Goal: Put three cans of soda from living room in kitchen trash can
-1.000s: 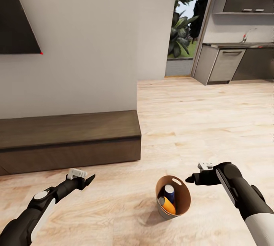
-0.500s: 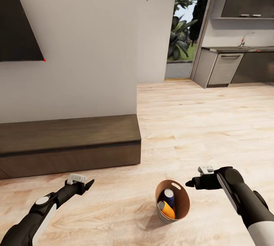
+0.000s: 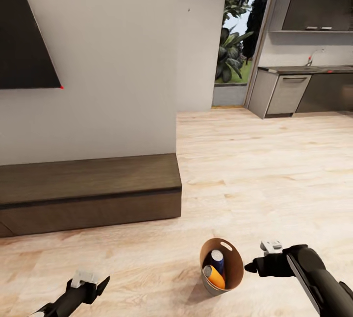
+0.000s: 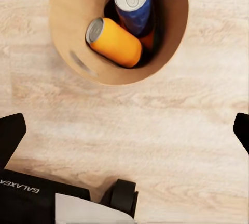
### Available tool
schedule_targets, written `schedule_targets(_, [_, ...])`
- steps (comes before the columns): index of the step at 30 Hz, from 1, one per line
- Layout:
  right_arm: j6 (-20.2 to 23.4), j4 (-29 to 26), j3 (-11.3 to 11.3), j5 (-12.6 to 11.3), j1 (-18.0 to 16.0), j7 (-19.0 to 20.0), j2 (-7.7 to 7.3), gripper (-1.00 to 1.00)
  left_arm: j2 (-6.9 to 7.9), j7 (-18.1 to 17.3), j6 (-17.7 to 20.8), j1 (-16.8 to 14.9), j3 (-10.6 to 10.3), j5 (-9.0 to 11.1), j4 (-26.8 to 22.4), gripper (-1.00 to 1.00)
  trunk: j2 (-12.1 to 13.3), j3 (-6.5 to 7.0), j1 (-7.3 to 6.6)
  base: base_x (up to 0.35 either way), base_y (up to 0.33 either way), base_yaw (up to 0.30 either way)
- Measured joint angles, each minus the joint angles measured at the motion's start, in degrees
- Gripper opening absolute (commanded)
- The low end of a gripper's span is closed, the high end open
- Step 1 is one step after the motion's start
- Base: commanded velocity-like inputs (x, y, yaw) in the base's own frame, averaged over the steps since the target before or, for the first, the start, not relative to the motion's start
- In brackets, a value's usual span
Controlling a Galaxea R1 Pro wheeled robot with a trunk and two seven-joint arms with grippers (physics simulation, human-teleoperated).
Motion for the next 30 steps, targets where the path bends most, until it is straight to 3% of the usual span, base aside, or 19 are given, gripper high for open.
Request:
schedule_targets(7, [-5.8,0.4,0.0,1.4,5.5,-0.9,0.08,1.0,0.22,0.6,-8.0,1.9,0.0,0.1,7.5,1.0,2.8,1.88,-1.54,0.0,0.0,0.0])
schedule_targets(15, [-15.1,3.7,-0.1,1.7,11.3,-7.1,0.53,1.0,0.14,0.8,-19.7,2.3,0.0,0.4,21.1,1.0,6.0,4.02,-3.29,0.0,0.0,0.0])
schedule_targets(17, [-21.4,9.2,-0.2,1.6,12.5,-8.1,0.62,1.0,0.0,0.8,-23.9,2.3,0.0,0.3,25.9,1.0,6.8,4.56,-3.73,0.0,0.0,0.0])
schedule_targets(21, [-28.5,16.4,-1.2,1.5,12.9,-8.6,0.62,1.0,-0.09,0.9,-26.3,2.3,0.0,0.1,31.2,1.0,8.4,5.64,-4.61,0.0,0.0,0.0])
schedule_targets(25, [-38.0,26.5,-4.7,1.5,13.2,-8.9,0.69,1.0,-0.09,1.1,-27.9,2.3,0.1,0.3,41.7,1.0,10.0,6.72,-5.49,0.0,0.0,0.0])
schedule_targets(30, [-44.7,33.7,-7.0,1.4,13.2,-9.0,0.88,1.0,-0.14,3.0,-28.2,2.2,0.2,0.4,44.9,1.0,12.0,8.07,-6.59,0.0,0.0,0.0])
